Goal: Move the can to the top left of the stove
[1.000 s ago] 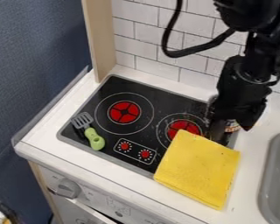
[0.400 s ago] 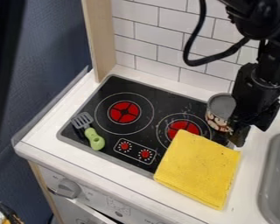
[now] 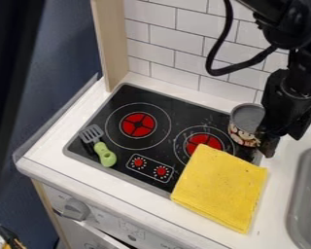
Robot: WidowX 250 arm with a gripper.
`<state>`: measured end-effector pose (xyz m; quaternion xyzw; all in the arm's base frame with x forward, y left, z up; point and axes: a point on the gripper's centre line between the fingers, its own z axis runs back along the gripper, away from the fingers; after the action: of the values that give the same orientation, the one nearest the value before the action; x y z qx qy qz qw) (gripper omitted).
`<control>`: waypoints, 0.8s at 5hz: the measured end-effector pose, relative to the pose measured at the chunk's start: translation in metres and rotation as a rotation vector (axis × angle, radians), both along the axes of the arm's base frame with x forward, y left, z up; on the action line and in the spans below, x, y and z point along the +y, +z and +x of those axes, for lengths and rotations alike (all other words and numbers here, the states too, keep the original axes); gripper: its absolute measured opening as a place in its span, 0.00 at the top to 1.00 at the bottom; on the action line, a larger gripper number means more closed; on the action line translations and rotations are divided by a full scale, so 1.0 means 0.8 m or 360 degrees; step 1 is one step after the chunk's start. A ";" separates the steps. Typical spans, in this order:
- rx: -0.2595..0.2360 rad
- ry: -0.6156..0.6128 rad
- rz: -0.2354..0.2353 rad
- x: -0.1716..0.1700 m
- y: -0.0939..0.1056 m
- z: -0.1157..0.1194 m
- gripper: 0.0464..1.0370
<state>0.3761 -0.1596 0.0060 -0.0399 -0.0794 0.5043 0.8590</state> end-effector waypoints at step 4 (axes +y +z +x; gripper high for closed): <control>-0.0028 0.0057 0.0005 0.041 -0.012 0.028 0.04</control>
<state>0.3984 -0.1270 -0.0040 -0.0416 -0.0884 0.5192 0.8491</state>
